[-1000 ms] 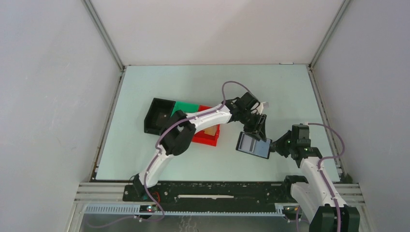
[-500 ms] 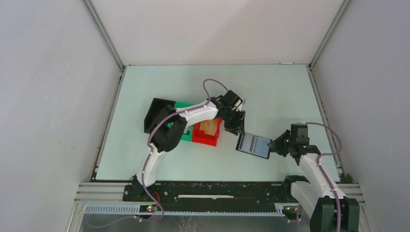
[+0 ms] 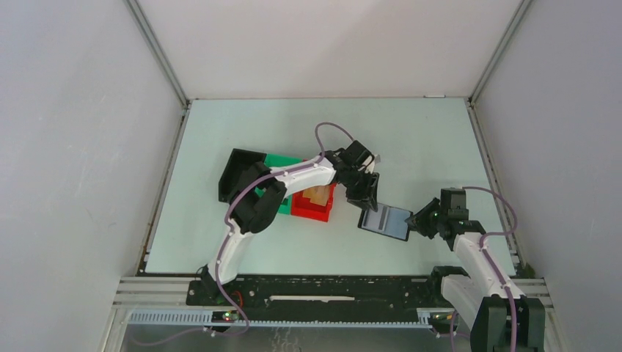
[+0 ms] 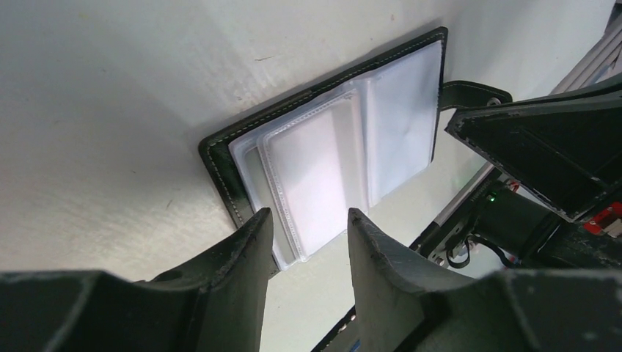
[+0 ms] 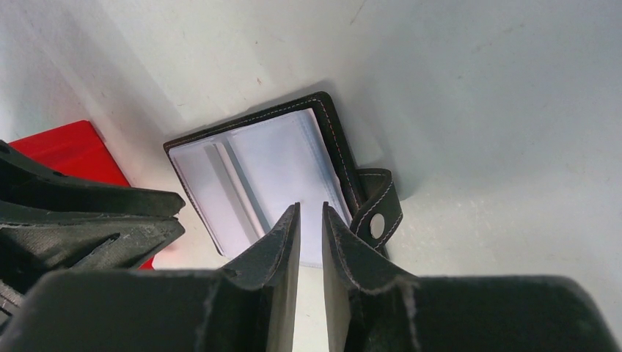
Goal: Take the credit cards out of the card holder
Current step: Remove the credit card from the card holder.
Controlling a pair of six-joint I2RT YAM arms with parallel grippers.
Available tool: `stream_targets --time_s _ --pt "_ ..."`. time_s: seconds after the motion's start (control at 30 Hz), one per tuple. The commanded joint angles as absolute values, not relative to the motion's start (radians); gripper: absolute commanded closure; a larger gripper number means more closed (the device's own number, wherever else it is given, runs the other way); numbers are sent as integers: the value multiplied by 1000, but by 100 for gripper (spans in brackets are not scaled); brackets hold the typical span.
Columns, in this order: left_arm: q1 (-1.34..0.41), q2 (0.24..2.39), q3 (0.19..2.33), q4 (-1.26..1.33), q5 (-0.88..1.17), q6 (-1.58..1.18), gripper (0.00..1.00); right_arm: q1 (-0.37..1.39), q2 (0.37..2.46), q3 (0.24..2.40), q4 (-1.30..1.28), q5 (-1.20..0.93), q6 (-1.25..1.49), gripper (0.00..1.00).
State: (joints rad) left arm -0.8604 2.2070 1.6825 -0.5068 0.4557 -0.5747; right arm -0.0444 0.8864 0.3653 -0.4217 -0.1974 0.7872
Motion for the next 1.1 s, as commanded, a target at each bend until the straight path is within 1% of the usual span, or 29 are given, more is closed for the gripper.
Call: stream_targets --time_s 0.0,0.2,0.73,1.07 --pt "-871 2199 1758 -511 481 -546 53 -48 891 360 -389 -205 783 75" --pt "-874 2225 1782 -519 504 -546 53 -48 893 360 -391 -203 780 75" --pt "-874 2269 1795 -557 479 -533 53 -48 909 360 -378 -209 782 75" --pt "-884 2257 1816 -552 531 -529 53 -48 912 360 -379 -207 780 75"
